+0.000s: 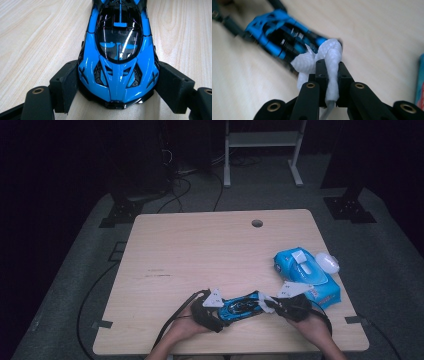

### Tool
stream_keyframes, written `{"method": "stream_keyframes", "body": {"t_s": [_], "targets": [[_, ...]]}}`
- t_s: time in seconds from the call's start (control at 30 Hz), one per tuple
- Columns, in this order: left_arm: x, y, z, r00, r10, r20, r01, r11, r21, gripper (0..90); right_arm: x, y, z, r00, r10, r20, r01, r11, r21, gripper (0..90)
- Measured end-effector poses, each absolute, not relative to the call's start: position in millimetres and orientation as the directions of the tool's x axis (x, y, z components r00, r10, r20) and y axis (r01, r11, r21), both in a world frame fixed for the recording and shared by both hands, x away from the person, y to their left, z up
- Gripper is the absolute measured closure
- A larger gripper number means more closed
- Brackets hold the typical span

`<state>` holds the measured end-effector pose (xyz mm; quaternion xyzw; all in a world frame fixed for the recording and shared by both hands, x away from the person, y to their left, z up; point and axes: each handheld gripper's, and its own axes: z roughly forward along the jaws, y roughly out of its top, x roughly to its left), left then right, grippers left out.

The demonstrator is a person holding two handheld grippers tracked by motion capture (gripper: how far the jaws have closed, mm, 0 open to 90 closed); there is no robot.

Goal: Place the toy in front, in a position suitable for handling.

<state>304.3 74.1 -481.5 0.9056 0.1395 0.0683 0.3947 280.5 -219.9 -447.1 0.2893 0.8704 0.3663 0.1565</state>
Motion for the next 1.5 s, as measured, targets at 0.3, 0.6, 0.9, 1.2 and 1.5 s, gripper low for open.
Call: {"method": "stream_keyframes", "body": {"t_s": [0.3,0.6,0.9,1.2,1.5], "targets": [[304.5,73.7,-481.4,0.952,0.306,0.013,0.199,-0.650,0.733,24.0,278.6,-215.8,-435.1,-0.790,0.606,-0.089,0.347,0.563,0.750,82.7],[304.4,73.4,-480.7,0.951,0.310,0.016,0.202,-0.656,0.727,23.8,295.4,-203.7,-444.4,-0.807,0.589,-0.047,0.373,0.569,0.733,82.6],[308.8,80.0,-473.9,0.940,0.332,-0.074,0.283,-0.640,0.714,20.6,287.0,-209.6,-446.6,-0.809,0.587,-0.028,0.371,0.548,0.749,82.6],[317.5,88.7,-472.2,0.895,0.378,-0.236,0.419,-0.535,0.734,23.6,278.7,-212.5,-448.4,-0.816,0.578,-0.024,0.361,0.541,0.759,82.8],[322.5,90.2,-474.0,0.861,0.393,-0.322,0.492,-0.483,0.724,25.1,274.7,-218.1,-450.7,-0.812,0.583,-0.005,0.369,0.521,0.770,83.1]]}}
